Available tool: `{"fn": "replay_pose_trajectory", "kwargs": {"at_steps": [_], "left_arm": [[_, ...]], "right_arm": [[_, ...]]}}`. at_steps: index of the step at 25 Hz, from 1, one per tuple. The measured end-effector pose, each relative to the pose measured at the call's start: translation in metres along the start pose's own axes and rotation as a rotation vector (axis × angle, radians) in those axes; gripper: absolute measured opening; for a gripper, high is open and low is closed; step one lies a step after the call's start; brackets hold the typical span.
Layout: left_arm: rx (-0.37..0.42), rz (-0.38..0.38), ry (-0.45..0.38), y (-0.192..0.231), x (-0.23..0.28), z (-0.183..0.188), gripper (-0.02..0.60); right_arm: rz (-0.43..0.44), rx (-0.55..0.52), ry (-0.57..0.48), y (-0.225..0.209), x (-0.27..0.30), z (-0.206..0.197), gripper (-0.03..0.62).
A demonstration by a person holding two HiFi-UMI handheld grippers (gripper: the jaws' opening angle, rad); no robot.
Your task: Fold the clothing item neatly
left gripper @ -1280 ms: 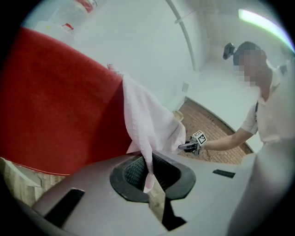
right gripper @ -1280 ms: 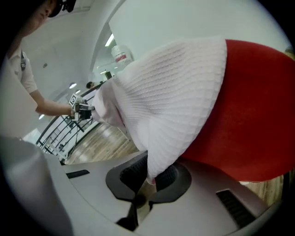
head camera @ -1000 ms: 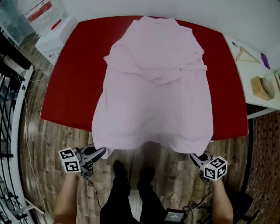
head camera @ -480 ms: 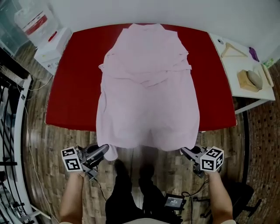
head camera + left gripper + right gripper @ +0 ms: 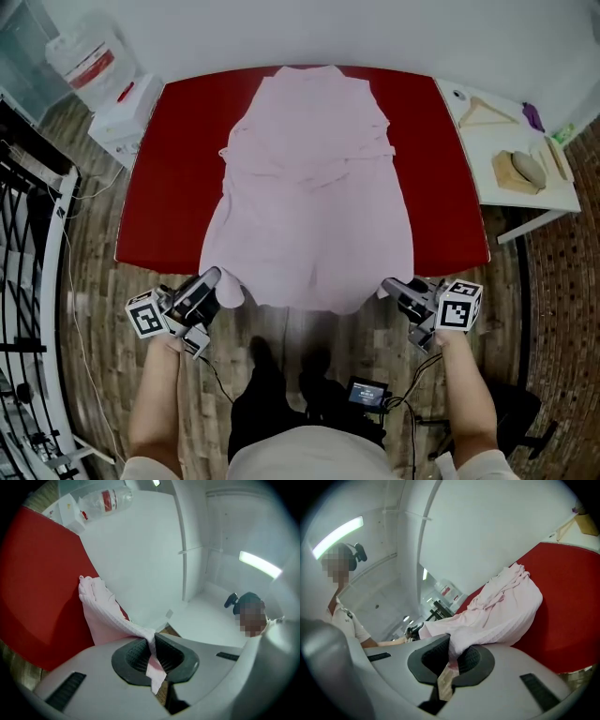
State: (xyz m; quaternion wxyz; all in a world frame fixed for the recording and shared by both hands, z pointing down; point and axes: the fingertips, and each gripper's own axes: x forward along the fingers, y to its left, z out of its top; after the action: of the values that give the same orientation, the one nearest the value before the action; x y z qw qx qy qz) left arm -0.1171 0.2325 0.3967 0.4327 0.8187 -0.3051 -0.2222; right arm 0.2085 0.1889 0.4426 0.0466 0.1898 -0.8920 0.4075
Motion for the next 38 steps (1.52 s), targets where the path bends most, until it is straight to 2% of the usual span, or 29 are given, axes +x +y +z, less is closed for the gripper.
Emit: {"fn": "replay_pose_trajectory", "kwargs": {"at_steps": [4,14,24,29,34,38], "left_arm": [[-0.015,-0.019,-0.059,-0.013,0.012,0.03,0.012],[0.009,-0.071,-0.112,-0.028,0.046,0.102,0.012],[0.019,-0.224,-0.021,-0.023,0.1,0.192,0.012],[0.028,-0.251,0.02,-0.008,0.122,0.238,0.012],[0.016,-0.257,0.041,0.013,0.166,0.29,0.012],[0.054,-0.265,0.023,0.016,0.168,0.299,0.012]], "right_arm": [[0.028,0.025,-0.041,0.007,0.003,0.038,0.018],[0.013,0.0,-0.127,0.012,0.022,0.125,0.018],[-0.087,-0.017,-0.225,-0.001,0.049,0.216,0.018],[-0.123,-0.038,-0.252,-0.007,0.071,0.261,0.018],[-0.148,-0.009,-0.248,-0.035,0.097,0.321,0.018],[-0.116,-0.037,-0.241,-0.034,0.103,0.332,0.018]]}}
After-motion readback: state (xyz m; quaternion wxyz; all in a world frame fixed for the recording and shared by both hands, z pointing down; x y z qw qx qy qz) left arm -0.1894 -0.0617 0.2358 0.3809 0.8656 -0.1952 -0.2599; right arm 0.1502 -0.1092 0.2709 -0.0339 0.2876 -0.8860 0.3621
